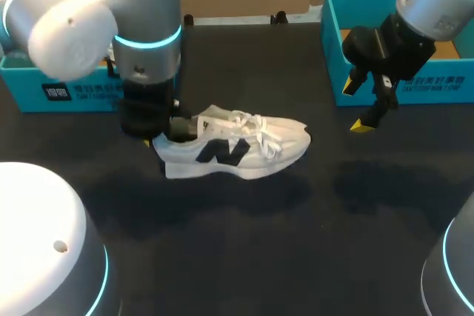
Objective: Take the shoe out of the shoebox, open the shoe tongue, remove and reinsert the insole, then place the shoe into the shoebox
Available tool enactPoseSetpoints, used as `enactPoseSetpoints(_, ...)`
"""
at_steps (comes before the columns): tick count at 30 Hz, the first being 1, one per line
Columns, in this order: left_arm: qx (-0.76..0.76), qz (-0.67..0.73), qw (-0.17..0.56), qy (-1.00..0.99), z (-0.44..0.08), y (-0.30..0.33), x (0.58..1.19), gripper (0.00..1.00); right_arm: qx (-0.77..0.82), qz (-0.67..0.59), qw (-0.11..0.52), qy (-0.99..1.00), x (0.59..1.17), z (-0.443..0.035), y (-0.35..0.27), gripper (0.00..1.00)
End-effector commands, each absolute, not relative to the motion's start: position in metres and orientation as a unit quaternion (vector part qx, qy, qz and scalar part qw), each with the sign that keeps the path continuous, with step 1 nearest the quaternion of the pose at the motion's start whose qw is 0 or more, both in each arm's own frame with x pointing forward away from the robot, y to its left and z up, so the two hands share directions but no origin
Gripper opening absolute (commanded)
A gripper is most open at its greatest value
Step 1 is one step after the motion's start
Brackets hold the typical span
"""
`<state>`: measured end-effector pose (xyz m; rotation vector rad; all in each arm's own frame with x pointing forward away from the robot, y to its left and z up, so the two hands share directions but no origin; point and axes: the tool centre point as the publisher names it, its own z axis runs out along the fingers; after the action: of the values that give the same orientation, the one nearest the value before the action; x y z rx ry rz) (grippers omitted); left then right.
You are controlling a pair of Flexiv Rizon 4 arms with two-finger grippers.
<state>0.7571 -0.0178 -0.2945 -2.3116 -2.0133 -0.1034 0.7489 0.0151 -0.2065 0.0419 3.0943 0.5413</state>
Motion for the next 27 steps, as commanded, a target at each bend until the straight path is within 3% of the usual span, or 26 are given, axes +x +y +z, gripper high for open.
enactPoseSetpoints(1,-0.751,-0.031,0.033,-0.659,-0.320,-0.017,0.755,0.00,0.013,0.171,0.000,0.985,0.749,-0.207,0.015,1.00)
enactPoseSetpoints(15,-0.755,-0.036,0.039,-0.653,-0.365,-0.018,0.756,0.00,0.013,0.171,0.000,0.985,0.749,-0.207,0.015,1.00)
enactPoseSetpoints(27,-0.749,-0.064,0.054,-0.657,-0.371,-0.015,0.750,0.00,0.013,0.171,0.000,0.985,0.749,-0.207,0.015,1.00)
